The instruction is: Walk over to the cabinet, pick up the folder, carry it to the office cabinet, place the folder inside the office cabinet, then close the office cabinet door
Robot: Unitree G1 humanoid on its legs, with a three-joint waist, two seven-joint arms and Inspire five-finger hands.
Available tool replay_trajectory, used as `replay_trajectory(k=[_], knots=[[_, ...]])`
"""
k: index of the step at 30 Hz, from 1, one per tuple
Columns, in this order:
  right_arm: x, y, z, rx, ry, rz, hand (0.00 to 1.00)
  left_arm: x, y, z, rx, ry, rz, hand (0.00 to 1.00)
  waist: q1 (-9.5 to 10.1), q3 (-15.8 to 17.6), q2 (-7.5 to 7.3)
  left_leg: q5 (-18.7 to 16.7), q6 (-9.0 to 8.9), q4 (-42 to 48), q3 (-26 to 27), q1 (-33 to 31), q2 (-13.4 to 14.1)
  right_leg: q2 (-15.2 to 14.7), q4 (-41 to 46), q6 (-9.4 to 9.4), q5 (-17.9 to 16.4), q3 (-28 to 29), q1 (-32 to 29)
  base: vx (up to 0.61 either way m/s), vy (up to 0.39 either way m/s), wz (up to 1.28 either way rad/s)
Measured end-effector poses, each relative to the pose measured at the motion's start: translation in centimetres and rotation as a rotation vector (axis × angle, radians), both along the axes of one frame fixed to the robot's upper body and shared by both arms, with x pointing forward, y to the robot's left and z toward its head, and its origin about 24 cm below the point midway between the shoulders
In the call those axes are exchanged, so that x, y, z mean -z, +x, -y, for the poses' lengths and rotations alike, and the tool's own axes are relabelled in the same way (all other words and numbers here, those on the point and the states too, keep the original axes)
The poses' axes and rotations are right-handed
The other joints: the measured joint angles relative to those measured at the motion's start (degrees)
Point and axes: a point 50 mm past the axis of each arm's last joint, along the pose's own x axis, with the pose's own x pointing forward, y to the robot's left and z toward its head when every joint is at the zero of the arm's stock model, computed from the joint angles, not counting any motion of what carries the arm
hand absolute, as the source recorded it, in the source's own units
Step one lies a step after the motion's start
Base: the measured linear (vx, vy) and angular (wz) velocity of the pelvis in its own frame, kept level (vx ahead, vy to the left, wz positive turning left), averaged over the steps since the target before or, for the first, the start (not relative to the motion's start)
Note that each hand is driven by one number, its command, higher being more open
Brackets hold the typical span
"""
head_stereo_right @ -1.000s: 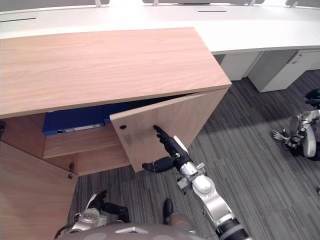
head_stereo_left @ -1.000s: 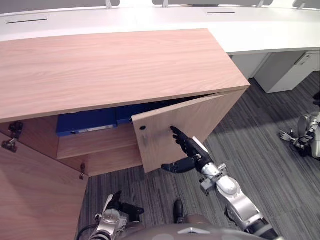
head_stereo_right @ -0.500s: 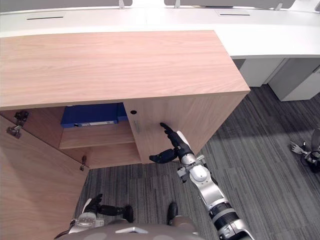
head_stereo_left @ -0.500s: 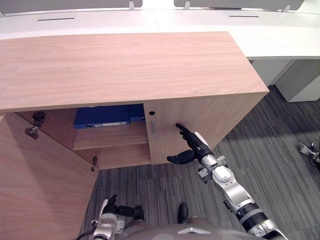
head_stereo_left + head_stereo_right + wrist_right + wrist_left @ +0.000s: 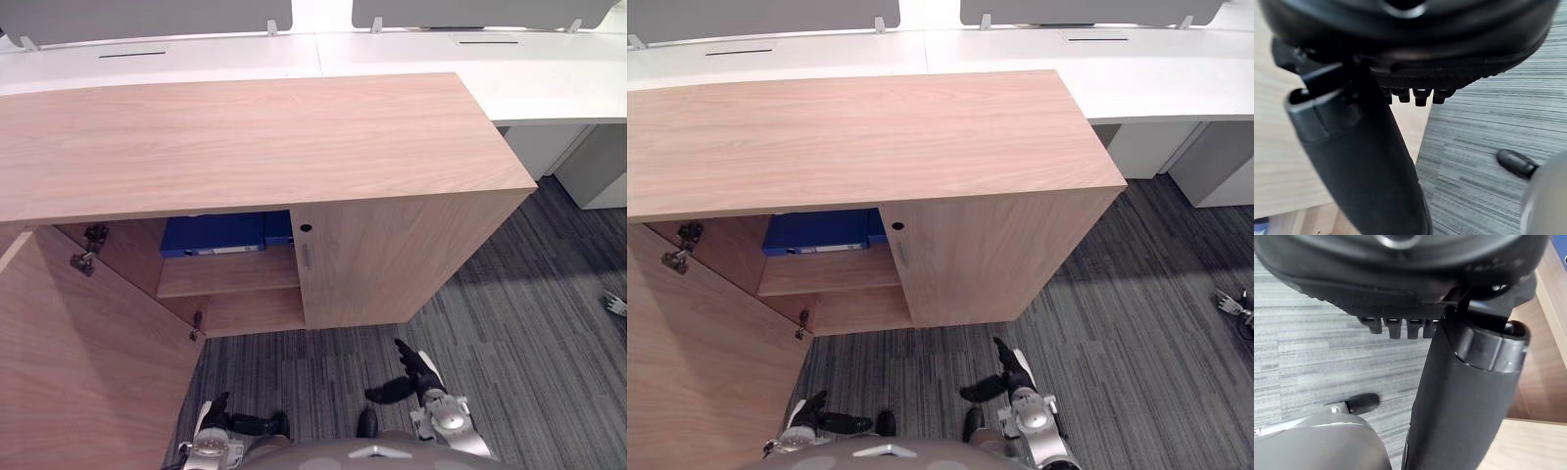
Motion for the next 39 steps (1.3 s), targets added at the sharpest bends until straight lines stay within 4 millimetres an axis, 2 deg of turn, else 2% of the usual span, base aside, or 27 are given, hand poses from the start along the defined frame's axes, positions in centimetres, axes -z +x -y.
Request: replay_trajectory(k=[3,13,15,17,21,24,26,28,30,31,32,33,34,35,36,37,38,39], knots=[[0.7,-1.2,0.8,0.060,-0.025,-0.047,1.00,0.0,-0.3,0.0,-0.001,0.001,-0.003,1.00,-0.18,-0.26,0.00,0.00,0.00,-0.02,0.35,0.30,0.03,0.03,0.07,0.18,-0.09,0.48,0.00,-0.03,0.016,-0.08],[1.6,-2.3,2.2,0.222,-0.050,-0.116,1.00,0.1,-0.7,-0.2,-0.018,0.011,-0.011,1.00,-0.15,-0.62,-0.37,-0.38,-0.01,-0.24,1.79,0.61,0.08,0.03,1.10,0.29,-0.43,1.61,-0.53,-0.02,0.012,-0.06],[1.7,-2.1,2.3,0.243,-0.045,-0.124,1.00,0.0,-0.6,-0.3,-0.032,0.009,-0.005,1.00,-0.14,-0.35,-0.52,-0.59,-0.30,0.02,1.46,-0.16,0.07,-0.60,6.59,0.28,-3.35,1.33,-3.47,-0.02,-0.009,0.10],[1.8,-2.1,2.2,0.264,-0.030,-0.128,1.00,-0.2,-0.2,-0.9,-0.055,0.014,0.012,1.00,-0.04,0.22,-1.54,-0.51,-0.11,0.81,0.16,-1.49,-0.64,-2.28,14.34,0.53,-7.56,0.88,-7.25,0.01,-0.024,0.30],[1.8,-2.1,2.4,0.287,-0.032,-0.127,1.00,-0.2,-0.1,-0.9,-0.110,0.004,0.028,1.00,0.33,0.78,-1.61,-0.31,-0.11,1.00,-3.06,-2.70,-1.60,-3.65,19.75,0.63,-11.15,-0.66,-8.93,0.03,-0.054,0.43],[1.7,-1.6,2.1,0.285,-0.028,-0.120,1.00,-0.3,0.0,-0.5,-0.162,-0.017,0.052,1.00,0.93,1.09,-0.70,1.11,-0.59,0.05,-5.41,-3.98,-0.95,-2.98,19.35,0.19,-11.43,-2.60,-8.95,0.04,-0.063,0.47],[1.6,-1.1,1.9,0.281,-0.021,-0.109,1.00,-0.5,0.7,-0.4,-0.173,-0.023,0.084,1.00,0.94,1.97,-0.45,2.75,-1.29,0.08,-8.10,-6.13,-0.84,-2.52,19.76,-1.09,-12.28,-2.32,-9.40,0.01,-0.062,0.80],[1.4,-0.6,1.8,0.280,-0.020,-0.095,1.00,-0.6,1.2,-0.1,-0.201,-0.036,0.108,1.00,1.22,2.25,-0.26,4.45,-1.91,0.12,-8.05,-8.05,-1.00,-2.79,20.83,-1.74,-13.07,-3.77,-10.45,-0.04,-0.061,0.77],[1.2,0.4,1.1,0.278,-0.003,-0.070,1.00,-1.0,2.3,0.3,-0.214,-0.046,0.157,1.00,0.50,2.72,-1.01,9.80,-2.86,0.03,-7.51,-11.77,-1.93,-4.70,20.61,-3.44,-12.88,-6.96,-12.19,-0.11,-0.055,1.08],[1.1,0.7,0.7,0.306,0.019,-0.059,1.00,-1.3,3.2,0.5,-0.247,-0.064,0.189,1.00,0.97,3.14,-1.71,5.54,-0.49,5.76,-0.43,-13.62,-1.76,-5.54,19.95,-3.90,-12.40,-8.98,-12.03,-0.11,-0.017,0.83],[1.0,0.8,0.5,0.314,0.025,-0.051,1.00,-1.3,3.4,0.8,-0.263,-0.077,0.194,1.00,0.83,3.31,-2.16,2.03,1.00,11.03,3.28,-14.15,-1.74,-6.34,20.01,-3.94,-12.38,-9.93,-11.68,-0.07,-0.021,0.92],[0.9,0.5,0.7,0.343,0.021,-0.037,1.00,-1.3,3.5,1.2,-0.256,-0.092,0.196,1.00,0.48,3.66,-2.75,-5.38,2.73,20.69,7.43,-13.11,-1.58,-7.56,19.85,-3.93,-12.37,-12.49,-10.19,-0.04,-0.032,0.81],[0.9,0.3,0.5,0.357,0.029,-0.039,1.00,-1.3,3.7,1.4,-0.255,-0.100,0.203,1.00,0.45,3.61,-2.71,-7.33,2.34,22.31,8.33,-11.98,-1.44,-7.85,19.83,-3.91,-12.36,-13.38,-9.81,-0.05,-0.009,0.89],[1.0,-0.1,0.7,0.377,0.027,-0.047,1.00,-1.3,3.9,2.1,-0.258,-0.118,0.214,1.00,0.33,3.48,-2.39,-9.86,0.83,22.26,9.26,-8.84,-1.07,-7.98,19.55,-3.61,-12.16,-14.77,-9.13,-0.05,0.027,0.55],[1.1,-0.2,0.9,0.388,0.022,-0.052,1.00,-1.3,3.9,2.4,-0.260,-0.128,0.212,1.00,0.26,3.29,-2.04,-10.52,0.38,20.66,9.47,-7.22,-0.97,-7.90,19.31,-3.33,-11.99,-15.48,-8.92,-0.07,0.086,0.60],[1.1,-0.5,1.3,0.416,0.021,-0.057,1.00,-1.1,3.7,3.2,-0.264,-0.151,0.202,1.00,0.24,2.62,-0.71,-10.80,0.00,13.93,9.16,-3.64,-0.80,-6.79,18.53,-2.62,-11.48,-16.31,-8.92,-0.07,0.129,0.41],[1.2,-0.4,1.6,0.443,0.025,-0.064,1.00,-1.0,3.7,3.3,-0.267,-0.159,0.195,1.00,0.44,2.63,-0.28,-10.09,1.19,8.27,8.86,-1.50,-0.77,-5.91,17.91,-1.68,-11.14,-16.30,-8.95,-0.07,0.126,0.32],[1.3,-0.4,1.3,0.448,0.036,-0.075,1.00,-1.0,3.7,3.1,-0.266,-0.152,0.192,1.00,0.43,2.58,-0.62,-9.47,1.23,7.65,8.36,-1.51,-0.80,-5.42,17.35,-1.04,-10.37,-15.56,-8.67,-0.04,0.082,0.24]])
